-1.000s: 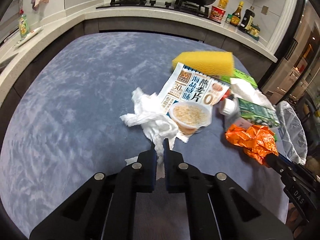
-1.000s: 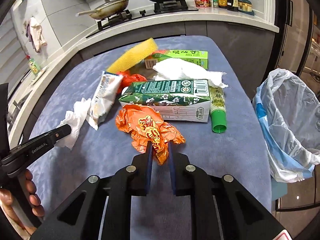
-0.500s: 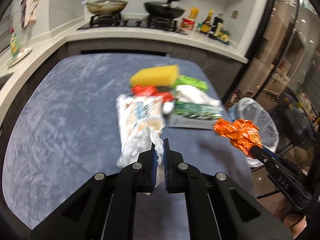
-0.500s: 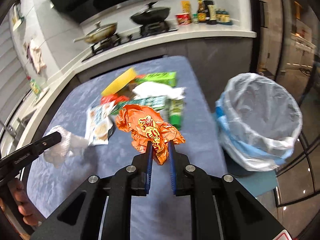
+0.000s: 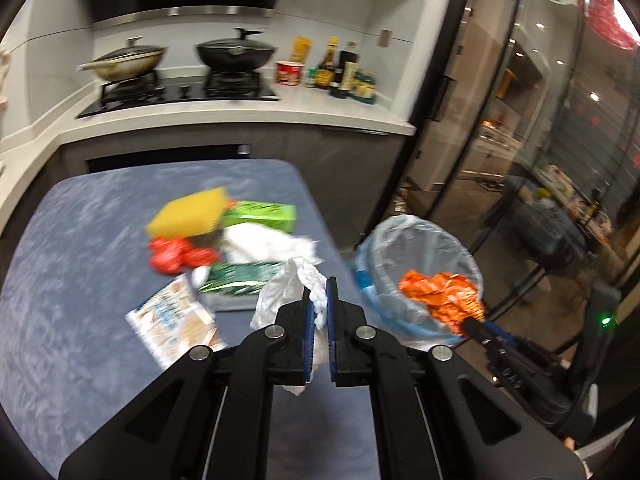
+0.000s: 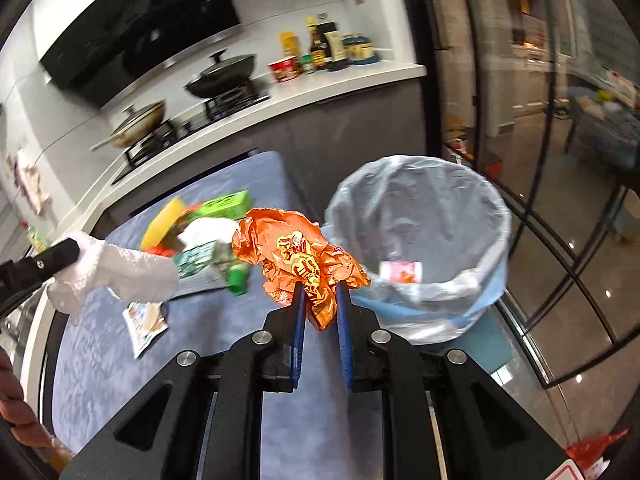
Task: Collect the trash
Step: 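Carry tissue and wrapper over the bin and open both tools to drop them, then move both tools back over the table toward the remaining items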
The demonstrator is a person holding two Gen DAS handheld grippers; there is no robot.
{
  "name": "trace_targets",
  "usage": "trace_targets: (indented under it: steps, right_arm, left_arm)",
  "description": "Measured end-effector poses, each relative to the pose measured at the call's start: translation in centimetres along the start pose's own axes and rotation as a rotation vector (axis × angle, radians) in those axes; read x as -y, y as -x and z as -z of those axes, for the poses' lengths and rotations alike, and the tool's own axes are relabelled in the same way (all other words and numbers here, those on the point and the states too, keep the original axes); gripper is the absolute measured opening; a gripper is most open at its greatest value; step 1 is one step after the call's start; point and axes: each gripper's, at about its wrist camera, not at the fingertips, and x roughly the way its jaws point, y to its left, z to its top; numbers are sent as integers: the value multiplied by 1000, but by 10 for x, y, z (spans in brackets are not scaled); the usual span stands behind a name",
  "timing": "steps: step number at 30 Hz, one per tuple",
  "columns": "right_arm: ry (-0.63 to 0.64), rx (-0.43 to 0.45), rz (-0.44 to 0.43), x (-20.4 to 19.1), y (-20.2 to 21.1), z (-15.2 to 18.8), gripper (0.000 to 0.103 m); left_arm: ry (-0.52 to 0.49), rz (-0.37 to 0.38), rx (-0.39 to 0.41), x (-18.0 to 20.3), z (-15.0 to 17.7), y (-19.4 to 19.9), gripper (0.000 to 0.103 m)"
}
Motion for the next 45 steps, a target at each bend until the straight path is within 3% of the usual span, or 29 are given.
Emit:
trace_targets:
  steps: [15,26,31,32,35,45]
  right_arm:
    - [-113,-1,165,85,-34,-37,15]
    - [-135,-41,212,115,-76,-51,17]
    - [-138,-49,220,119,-88,-55,25]
    - [-138,-46,225,119,-89,-55,32]
    - [-139,-33,230,119,-89,-57,41]
    - [-125,-13,219,105,-76,-58,42]
  left_arm:
    - [-148,214,-86,118,-40,-120,5]
    - [-165,227,-185,152,-34,-199,5]
    - [-143,238,-233,149,-33,-224,6]
    - [-135,240,-242,148,-34,-227,12]
    - [-110,233,-237,143,-34,-228,49]
    - [-79,196,-182,127,-39,-208,52]
